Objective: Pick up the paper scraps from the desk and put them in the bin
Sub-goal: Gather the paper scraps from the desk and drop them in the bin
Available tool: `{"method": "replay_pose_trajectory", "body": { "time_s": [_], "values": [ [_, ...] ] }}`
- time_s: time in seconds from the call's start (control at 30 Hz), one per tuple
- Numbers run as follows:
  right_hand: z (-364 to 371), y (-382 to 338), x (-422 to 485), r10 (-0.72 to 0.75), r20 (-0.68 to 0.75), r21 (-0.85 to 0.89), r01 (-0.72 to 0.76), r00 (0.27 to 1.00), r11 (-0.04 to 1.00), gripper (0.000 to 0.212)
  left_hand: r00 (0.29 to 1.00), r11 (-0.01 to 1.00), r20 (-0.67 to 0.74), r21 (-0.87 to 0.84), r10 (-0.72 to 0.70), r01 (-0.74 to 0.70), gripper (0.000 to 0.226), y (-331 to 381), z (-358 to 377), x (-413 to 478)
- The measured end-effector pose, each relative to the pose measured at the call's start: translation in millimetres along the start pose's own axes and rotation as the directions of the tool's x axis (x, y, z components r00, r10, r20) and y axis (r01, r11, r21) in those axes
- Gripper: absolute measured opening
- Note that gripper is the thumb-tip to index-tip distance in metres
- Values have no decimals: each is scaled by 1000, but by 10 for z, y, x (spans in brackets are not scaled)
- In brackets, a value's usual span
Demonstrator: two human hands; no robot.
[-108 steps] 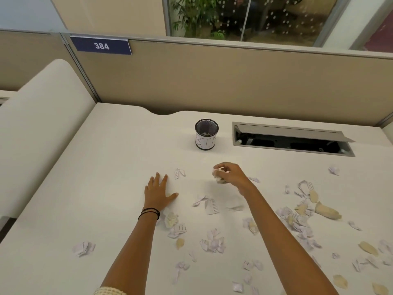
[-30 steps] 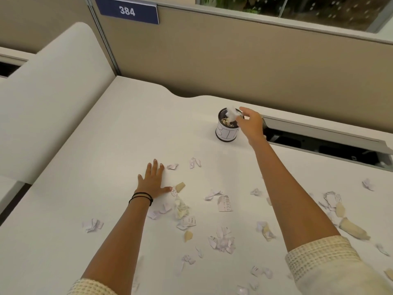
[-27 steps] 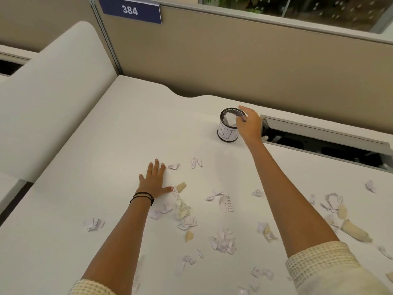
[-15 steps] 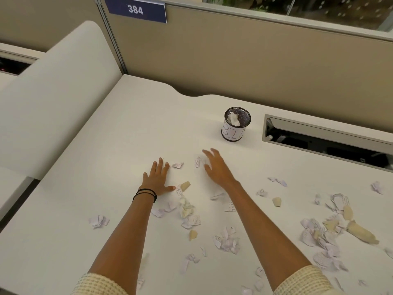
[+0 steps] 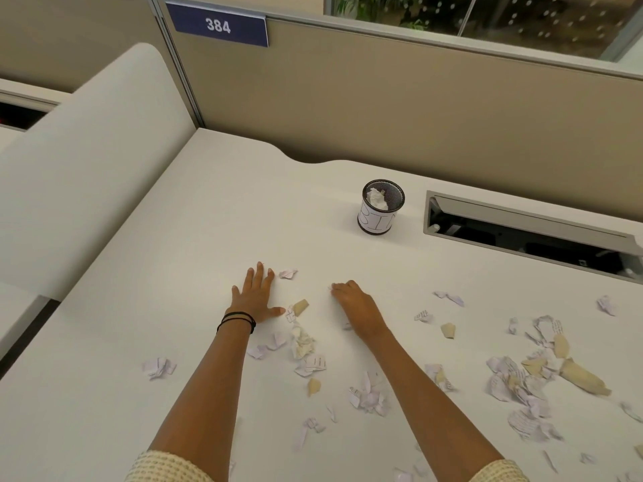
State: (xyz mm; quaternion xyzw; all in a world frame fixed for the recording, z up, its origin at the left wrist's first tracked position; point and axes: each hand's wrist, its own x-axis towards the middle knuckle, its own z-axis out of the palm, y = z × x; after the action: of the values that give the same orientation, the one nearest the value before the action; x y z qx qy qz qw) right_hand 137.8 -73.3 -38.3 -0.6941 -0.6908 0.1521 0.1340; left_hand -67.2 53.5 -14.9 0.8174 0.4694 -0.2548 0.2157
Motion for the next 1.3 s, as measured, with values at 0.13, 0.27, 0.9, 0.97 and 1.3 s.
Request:
{"method": "replay_pose_trajectory", "body": {
  "time_s": [0.13, 0.27, 0.9, 0.97, 1.3],
  "values": [
    [-222, 204, 204, 312, -290, 269, -236, 905, 934, 24, 1000, 1000, 3, -3, 4, -4, 93, 5, -2, -4],
    [-792, 256, 521, 516, -405, 523, -271, 755, 808, 20, 1000, 1000, 14, -7, -3, 3, 93, 21, -14, -8],
    [-324, -197, 790, 95, -82, 365, -59, 992, 929, 32, 996, 999, 88, -42, 5, -1, 98, 10, -64, -10],
    [-143, -345, 752, 52, 93, 355, -82, 994, 931, 39, 996, 999, 88, -47, 1, 3, 98, 12, -57, -17],
    [91, -485, 516, -128, 281, 32, 124, 951, 992, 47, 994, 998, 107, -55, -4, 10, 99, 10, -59, -1]
  ]
}}
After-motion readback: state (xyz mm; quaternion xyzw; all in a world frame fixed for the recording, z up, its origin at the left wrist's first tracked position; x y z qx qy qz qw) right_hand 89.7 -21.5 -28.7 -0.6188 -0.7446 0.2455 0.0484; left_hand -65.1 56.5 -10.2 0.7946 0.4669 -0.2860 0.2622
